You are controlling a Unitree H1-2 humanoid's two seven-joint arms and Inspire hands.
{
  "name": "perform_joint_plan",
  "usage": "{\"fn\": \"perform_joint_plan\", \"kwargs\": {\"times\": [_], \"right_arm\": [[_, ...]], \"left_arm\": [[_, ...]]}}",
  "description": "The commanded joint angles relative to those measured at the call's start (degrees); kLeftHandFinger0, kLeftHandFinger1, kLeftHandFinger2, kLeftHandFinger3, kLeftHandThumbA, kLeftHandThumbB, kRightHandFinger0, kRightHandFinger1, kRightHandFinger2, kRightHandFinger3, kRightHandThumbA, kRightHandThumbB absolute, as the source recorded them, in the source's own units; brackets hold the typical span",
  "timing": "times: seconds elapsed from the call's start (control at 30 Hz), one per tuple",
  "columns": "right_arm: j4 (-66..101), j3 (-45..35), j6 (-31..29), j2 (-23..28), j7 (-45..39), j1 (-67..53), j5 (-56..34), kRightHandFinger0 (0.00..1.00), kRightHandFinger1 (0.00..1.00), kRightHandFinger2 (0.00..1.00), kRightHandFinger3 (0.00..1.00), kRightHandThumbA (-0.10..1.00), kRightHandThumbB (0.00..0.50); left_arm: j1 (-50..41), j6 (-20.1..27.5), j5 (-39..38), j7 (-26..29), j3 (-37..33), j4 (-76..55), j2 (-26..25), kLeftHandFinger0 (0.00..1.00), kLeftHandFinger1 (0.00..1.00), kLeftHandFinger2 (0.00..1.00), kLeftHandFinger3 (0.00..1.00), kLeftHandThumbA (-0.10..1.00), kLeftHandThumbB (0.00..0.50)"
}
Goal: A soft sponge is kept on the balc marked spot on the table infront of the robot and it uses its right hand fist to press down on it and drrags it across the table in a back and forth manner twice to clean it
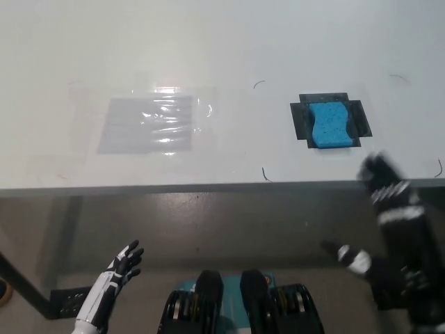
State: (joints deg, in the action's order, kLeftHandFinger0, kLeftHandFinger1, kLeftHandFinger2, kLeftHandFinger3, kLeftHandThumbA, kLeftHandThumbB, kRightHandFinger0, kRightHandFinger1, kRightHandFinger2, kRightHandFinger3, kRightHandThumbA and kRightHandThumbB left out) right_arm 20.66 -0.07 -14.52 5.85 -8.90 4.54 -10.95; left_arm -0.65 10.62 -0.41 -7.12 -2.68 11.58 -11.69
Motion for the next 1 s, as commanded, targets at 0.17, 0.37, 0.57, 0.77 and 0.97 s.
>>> {"fn": "perform_joint_plan", "kwargs": {"times": [0.17, 0.37, 0.57, 0.77, 0.97], "right_arm": [[12.25, -8.18, 12.53, 1.64, 9.96, 24.32, -5.72, 0.84, 1.0, 1.0, 1.0, 1.0, 0.378], [8.97, -11.06, 20.62, 0.94, 13.96, 36.27, -6.1, 0.0, 0.0, 0.0, 0.0, 1.0, 0.265], [-1.14, -10.97, 20.1, 0.1, 13.55, 45.58, -4.76, 0.0, 0.0, 0.0, 0.0, 1.0, 0.28], [-16.84, -10.66, 16.97, 0.34, 11.61, 52.63, -5.42, 0.0, 0.0, 0.0, 0.0, 1.0, 0.296], [-38.65, -10.65, 10.88, 0.47, 12.35, 60.38, -2.77, 0.0, 0.0, 0.0, 0.0, 1.0, 0.279]], "left_arm": [[2.08, 2.68, 0.78, -0.73, 0.01, -0.46, -0.77, 1.0, 1.0, 1.0, 1.0, 1.0, 0.5], [1.94, 2.46, 0.27, -0.85, 0.21, -0.65, -0.68, 1.0, 1.0, 1.0, 1.0, 1.0, 0.5], [2.2, 2.52, 0.73, -0.72, 0.15, -0.58, -0.78, 1.0, 1.0, 1.0, 1.0, 1.0, 0.5], [2.08, 3.12, 0.19, -0.58, 0.51, -0.17, -0.56, 1.0, 1.0, 1.0, 1.0, 1.0, 0.5], [1.91, 4.16, -0.15, -0.55, 0.7, 0.53, -0.38, 1.0, 1.0, 1.0, 1.0, 1.0, 0.5]]}}
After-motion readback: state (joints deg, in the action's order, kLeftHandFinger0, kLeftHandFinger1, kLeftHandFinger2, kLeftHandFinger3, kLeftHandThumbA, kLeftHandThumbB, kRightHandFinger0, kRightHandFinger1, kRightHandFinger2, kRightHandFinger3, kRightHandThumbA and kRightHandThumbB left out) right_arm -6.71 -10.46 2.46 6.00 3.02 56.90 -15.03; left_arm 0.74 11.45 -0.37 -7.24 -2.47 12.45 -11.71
